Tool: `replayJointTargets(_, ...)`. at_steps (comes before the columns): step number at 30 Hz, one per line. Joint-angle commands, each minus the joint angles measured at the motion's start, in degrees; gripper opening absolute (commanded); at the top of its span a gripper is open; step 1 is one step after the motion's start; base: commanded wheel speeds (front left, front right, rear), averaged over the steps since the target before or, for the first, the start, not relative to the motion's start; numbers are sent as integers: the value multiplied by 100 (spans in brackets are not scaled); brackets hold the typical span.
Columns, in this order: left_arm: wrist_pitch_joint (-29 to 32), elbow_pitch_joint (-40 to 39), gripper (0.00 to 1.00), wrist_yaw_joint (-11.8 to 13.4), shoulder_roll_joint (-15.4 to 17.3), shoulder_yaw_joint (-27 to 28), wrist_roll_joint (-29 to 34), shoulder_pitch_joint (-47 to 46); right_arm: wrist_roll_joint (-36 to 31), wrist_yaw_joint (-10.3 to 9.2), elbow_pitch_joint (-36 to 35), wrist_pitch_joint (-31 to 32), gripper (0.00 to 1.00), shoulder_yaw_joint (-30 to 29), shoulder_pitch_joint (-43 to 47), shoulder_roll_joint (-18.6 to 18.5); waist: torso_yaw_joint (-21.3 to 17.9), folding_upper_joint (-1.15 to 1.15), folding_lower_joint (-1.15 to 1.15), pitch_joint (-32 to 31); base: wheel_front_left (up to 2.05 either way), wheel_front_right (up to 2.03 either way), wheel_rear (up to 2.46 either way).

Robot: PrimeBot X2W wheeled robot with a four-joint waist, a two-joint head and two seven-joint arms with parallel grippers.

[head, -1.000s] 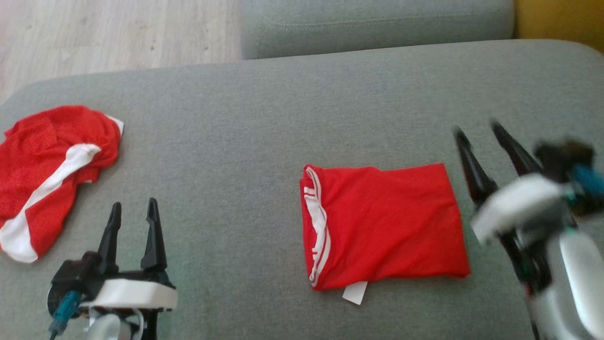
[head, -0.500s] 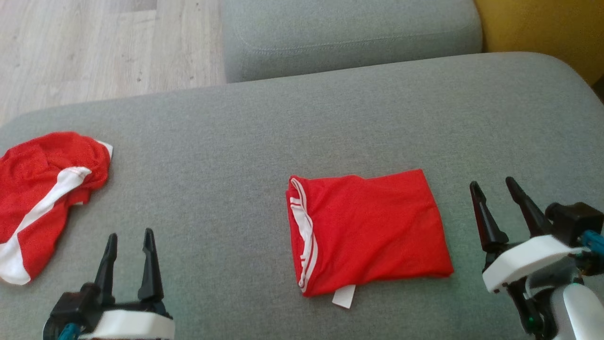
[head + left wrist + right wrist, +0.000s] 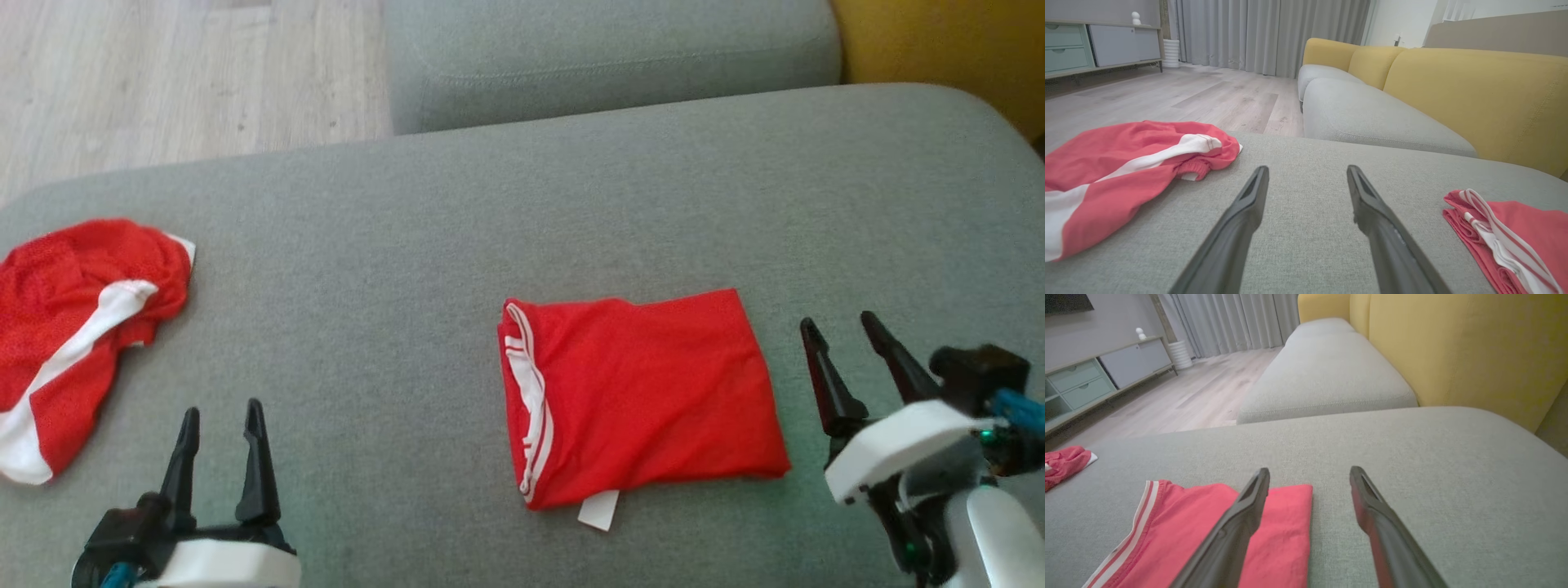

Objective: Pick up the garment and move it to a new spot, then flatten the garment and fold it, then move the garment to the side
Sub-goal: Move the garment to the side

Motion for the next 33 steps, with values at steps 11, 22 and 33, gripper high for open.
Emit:
replayJointTargets(11,-53,-232,100,-46,24,-53,118,-739,-123,-4,516,2697,100,-312,-843,423,417,0,0,613,0,0,0)
replayJointTargets(22,-53,-181,100,-75,21,-54,122,-925,-14,-4,703,3553,0,110,-871,318,388,0,0,806,0,0,0)
replayJointTargets(33,-53,-598,100,-89,110,74,192,-1172,60,-4,372,3061,0,1372,-2641,-1091,-443,0,0,1436,0,0,0)
